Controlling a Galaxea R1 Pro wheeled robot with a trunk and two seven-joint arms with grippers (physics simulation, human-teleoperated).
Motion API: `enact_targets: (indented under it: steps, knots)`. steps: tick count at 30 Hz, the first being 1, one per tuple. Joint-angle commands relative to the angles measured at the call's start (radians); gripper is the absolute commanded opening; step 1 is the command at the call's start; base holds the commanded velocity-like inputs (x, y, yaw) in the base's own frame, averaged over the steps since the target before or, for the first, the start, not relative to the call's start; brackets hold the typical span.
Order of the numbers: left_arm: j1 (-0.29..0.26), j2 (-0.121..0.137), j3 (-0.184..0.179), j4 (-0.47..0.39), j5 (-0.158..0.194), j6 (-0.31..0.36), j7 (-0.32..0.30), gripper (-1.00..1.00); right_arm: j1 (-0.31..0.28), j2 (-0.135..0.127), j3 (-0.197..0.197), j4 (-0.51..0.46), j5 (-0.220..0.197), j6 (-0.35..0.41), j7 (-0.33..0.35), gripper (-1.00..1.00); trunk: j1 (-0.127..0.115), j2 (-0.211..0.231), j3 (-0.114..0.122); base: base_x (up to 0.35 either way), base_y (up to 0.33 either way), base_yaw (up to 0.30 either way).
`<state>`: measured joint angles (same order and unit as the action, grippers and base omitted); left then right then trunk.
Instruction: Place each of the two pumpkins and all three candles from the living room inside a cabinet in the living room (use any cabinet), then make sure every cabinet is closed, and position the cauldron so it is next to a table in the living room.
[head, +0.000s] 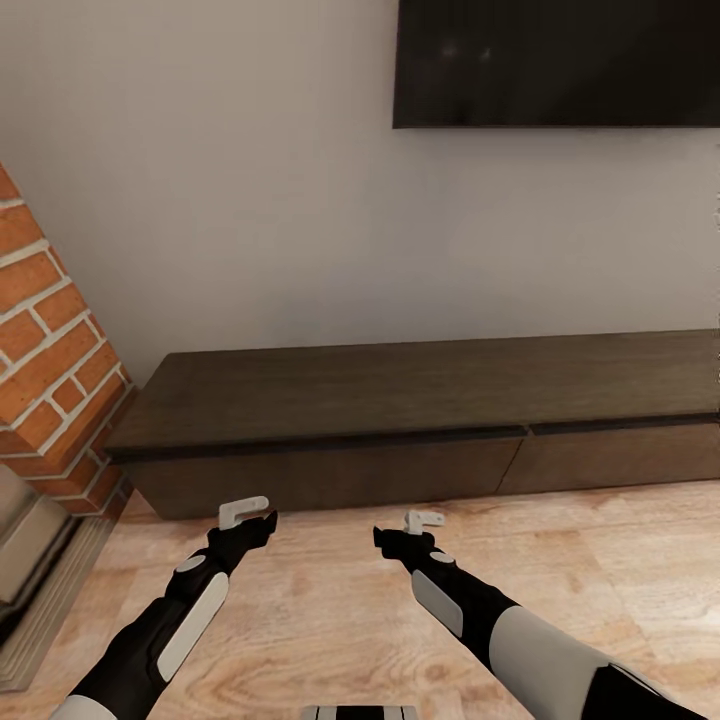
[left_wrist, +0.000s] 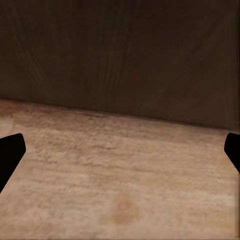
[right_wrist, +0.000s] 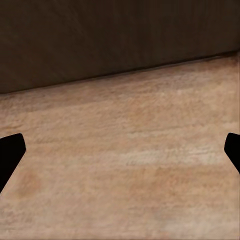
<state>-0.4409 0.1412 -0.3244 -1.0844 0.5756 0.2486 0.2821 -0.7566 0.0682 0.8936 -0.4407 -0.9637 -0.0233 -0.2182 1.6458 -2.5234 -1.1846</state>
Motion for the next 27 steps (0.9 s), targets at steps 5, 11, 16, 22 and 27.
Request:
enact_targets:
  steps: [5, 11, 16, 22, 27]
  knots:
    - [-0.005, -0.029, -0.001, -0.001, 0.007, 0.167, 0.014, 1.00, -0.001, -0.001, 0.008, 0.000, -0.009, 0.003, -0.007, 1.00, -0.002, 0.001, 0.019, 0.000, 0.000, 0.000]
    - [-0.014, -0.047, 0.067, -0.002, 0.006, 0.358, 0.015, 1.00, -0.001, 0.000, 0.006, 0.001, -0.009, 0.047, -0.007, 1.00, -0.005, 0.002, 0.042, 0.000, 0.000, 0.000]
    - [-0.019, -0.048, 0.095, -0.003, 0.005, 0.479, 0.014, 1.00, -0.001, 0.000, 0.005, 0.002, -0.064, 0.129, -0.007, 1.00, -0.007, 0.003, 0.061, 0.000, 0.000, 0.000]
    - [-0.021, -0.047, 0.137, -0.003, 0.004, 0.526, 0.015, 1.00, -0.001, -0.001, 0.008, -0.002, -0.111, 0.153, -0.002, 1.00, -0.010, 0.005, 0.084, 0.000, 0.000, 0.000]
    - [-0.021, -0.046, 0.182, -0.014, 0.005, 0.578, 0.015, 1.00, -0.001, 0.002, 0.008, -0.002, -0.115, 0.161, -0.003, 1.00, -0.012, 0.006, 0.104, 0.000, 0.000, 0.000]
